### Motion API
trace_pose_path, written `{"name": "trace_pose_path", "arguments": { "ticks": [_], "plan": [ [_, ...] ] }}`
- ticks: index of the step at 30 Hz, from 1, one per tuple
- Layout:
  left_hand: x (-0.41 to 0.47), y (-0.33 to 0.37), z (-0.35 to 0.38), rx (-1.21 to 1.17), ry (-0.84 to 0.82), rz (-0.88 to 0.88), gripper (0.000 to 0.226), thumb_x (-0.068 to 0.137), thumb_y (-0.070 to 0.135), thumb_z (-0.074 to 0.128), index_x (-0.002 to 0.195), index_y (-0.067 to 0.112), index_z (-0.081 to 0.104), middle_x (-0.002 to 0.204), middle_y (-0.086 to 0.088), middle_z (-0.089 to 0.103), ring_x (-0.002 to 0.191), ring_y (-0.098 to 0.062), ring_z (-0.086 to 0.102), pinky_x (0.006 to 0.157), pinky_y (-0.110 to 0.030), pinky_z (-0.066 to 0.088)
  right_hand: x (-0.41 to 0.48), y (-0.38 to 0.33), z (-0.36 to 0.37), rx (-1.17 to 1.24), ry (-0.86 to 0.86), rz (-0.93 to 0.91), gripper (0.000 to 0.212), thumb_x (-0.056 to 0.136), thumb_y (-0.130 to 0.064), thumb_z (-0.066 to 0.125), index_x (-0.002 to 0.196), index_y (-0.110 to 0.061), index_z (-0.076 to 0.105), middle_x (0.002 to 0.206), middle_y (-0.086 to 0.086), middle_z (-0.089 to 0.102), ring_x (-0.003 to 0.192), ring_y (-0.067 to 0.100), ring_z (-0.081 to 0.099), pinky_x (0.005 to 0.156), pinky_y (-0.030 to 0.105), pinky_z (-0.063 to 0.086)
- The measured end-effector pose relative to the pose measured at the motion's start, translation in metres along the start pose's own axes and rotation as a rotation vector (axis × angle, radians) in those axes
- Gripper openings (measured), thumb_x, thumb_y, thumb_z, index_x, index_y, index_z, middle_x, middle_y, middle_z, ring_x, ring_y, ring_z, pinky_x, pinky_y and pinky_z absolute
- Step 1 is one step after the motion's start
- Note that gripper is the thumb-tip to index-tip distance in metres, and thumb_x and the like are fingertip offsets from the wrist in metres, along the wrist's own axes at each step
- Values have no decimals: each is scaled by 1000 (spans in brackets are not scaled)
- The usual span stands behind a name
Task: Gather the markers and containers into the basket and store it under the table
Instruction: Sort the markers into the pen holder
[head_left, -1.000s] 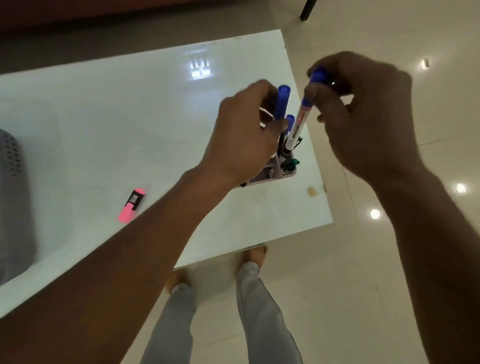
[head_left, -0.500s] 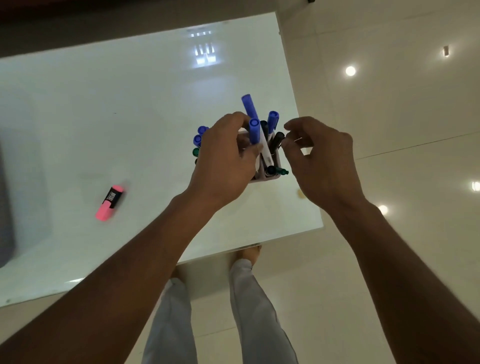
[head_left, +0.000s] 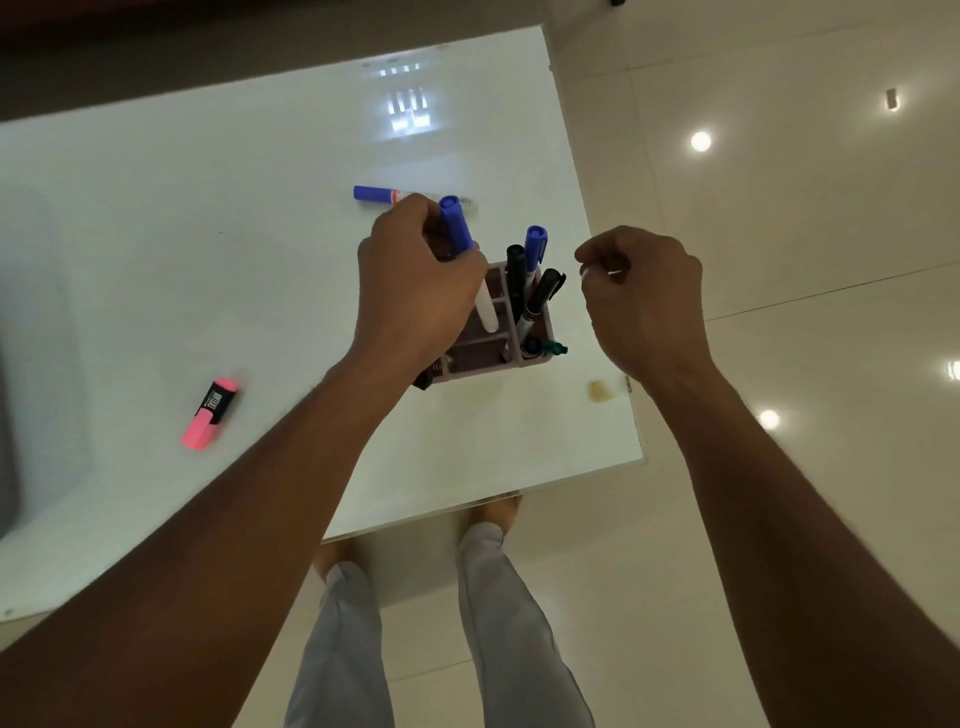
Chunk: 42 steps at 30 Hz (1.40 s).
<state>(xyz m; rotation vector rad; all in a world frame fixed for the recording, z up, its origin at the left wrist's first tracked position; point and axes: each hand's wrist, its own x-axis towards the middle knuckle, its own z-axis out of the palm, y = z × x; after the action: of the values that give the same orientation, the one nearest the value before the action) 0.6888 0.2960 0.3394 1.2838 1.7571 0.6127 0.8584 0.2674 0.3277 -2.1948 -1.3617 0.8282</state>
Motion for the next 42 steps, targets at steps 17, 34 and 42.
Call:
{"name": "trace_pose_path", "arguments": {
  "ticks": [17, 34, 42],
  "plan": [
    [15, 16, -60, -68, -88, 252, 32, 78, 5, 76, 108, 12, 65, 96, 3, 72, 87, -7, 71, 85, -23, 57, 26, -101, 4, 58, -176, -511, 19, 93, -27, 61, 108, -19, 70, 95, -7, 70, 83, 8, 65, 86, 29, 56],
    [-37, -70, -37, 127, -307, 334, 74, 80, 18, 77, 140, 27, 35, 135, 16, 44, 107, 0, 53, 96, -16, 49, -10, -94, 26, 331, 51, -317, 14, 92, -9, 62, 105, -8, 67, 92, -4, 68, 84, -2, 65, 74, 7, 49],
    [-40, -87, -29, 93, -180, 377, 45, 86, 20, 72, 128, 16, 56, 132, -1, 59, 120, -12, 56, 103, -18, 42, -11, -94, 51, 119, -178, -311, 17, 94, -17, 62, 109, -15, 68, 93, -11, 66, 81, -21, 58, 73, -4, 42]
  ]
}}
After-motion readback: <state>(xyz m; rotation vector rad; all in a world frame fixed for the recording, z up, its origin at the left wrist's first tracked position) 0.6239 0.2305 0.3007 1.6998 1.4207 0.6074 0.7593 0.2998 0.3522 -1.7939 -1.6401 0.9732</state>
